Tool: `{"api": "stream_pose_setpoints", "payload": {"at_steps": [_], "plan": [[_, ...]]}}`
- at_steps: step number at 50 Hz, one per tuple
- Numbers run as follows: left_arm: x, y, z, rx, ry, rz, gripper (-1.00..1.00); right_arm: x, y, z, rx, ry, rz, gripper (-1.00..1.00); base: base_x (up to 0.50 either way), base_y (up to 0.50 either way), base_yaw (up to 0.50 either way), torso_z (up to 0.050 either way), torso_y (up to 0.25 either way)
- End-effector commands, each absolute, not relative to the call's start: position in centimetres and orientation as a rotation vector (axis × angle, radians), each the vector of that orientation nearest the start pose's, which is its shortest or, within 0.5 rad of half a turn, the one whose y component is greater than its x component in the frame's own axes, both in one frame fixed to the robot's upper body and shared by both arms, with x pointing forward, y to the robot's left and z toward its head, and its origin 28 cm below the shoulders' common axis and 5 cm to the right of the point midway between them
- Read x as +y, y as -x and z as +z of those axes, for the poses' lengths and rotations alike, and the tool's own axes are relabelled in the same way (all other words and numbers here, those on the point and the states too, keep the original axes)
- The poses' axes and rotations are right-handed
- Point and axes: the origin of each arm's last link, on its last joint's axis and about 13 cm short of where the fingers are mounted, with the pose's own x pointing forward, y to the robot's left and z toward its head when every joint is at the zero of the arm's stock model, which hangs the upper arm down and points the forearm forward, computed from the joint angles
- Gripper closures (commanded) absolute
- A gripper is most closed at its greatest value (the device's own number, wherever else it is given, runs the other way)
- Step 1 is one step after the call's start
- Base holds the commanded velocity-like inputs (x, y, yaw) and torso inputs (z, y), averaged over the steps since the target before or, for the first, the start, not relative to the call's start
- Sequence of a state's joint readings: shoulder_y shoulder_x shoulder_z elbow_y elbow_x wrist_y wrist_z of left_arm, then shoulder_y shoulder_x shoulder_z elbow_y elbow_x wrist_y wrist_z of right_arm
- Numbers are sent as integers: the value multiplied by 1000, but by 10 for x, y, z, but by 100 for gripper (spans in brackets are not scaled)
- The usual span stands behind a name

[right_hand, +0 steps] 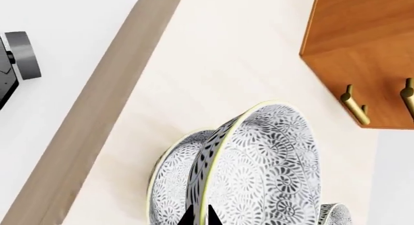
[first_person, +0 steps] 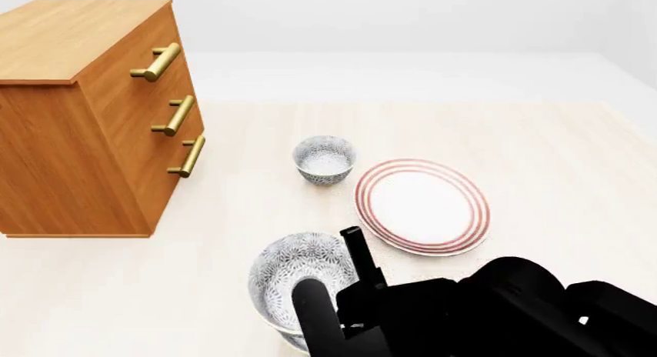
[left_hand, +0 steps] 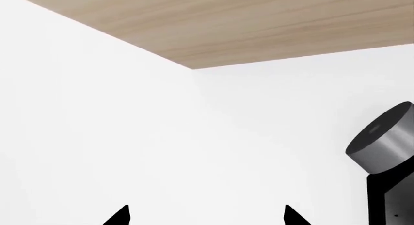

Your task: Stack the bowl in the middle on the bowl at the back.

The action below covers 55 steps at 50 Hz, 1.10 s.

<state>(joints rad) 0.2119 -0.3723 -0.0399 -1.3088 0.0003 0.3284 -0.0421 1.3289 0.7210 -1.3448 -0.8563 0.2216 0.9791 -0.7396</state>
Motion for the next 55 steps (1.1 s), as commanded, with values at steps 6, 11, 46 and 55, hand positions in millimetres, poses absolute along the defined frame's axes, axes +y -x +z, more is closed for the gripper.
{"api": "stream_pose_setpoints", "payload": {"at_steps": [6,11,46,55], "plan": [[367,46,-129,1160,-375,220,-100,-82,-223,243,121,1364,1314,100,0,0,0,0,0],[367,46,-129,1162,-374,221,-100,-85,-228,241,134,1360,1292,100,0,0,0,0,2],[367,46,-129,1169,-366,214,-100,-82,-241,231,154,1348,1311,100,0,0,0,0,0],[367,46,-129,1167,-364,211,-100,-84,-241,228,171,1348,1312,100,0,0,0,0,0]]}}
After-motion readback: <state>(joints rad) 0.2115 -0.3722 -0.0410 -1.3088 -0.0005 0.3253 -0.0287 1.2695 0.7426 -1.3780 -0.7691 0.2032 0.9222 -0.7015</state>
